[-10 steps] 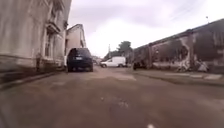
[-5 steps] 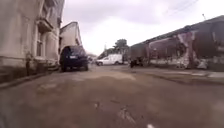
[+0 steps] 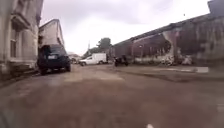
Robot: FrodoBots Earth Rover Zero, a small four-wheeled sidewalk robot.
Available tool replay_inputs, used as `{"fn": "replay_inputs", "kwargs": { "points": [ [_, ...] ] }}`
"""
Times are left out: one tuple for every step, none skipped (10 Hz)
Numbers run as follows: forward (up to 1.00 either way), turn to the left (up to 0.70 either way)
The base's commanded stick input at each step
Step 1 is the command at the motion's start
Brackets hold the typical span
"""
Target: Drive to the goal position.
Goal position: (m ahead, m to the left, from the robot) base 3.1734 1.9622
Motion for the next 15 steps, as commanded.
{"fn": "replay_inputs", "kwargs": {
  "points": [
    [0.85, 0.0],
    [0.85, 0.0],
    [0.85, 0.0],
    [0.85, 0.0],
    [0.85, 0.0],
    [0.85, 0.11],
    [0.85, 0.34],
    [0.85, 0.34],
    [0.85, 0.19],
    [0.85, 0.0],
    [0.85, 0.0],
    [0.85, 0.16],
    [0.85, 0.34],
    [0.85, 0.34],
    [0.85, 0.34]
  ]
}}
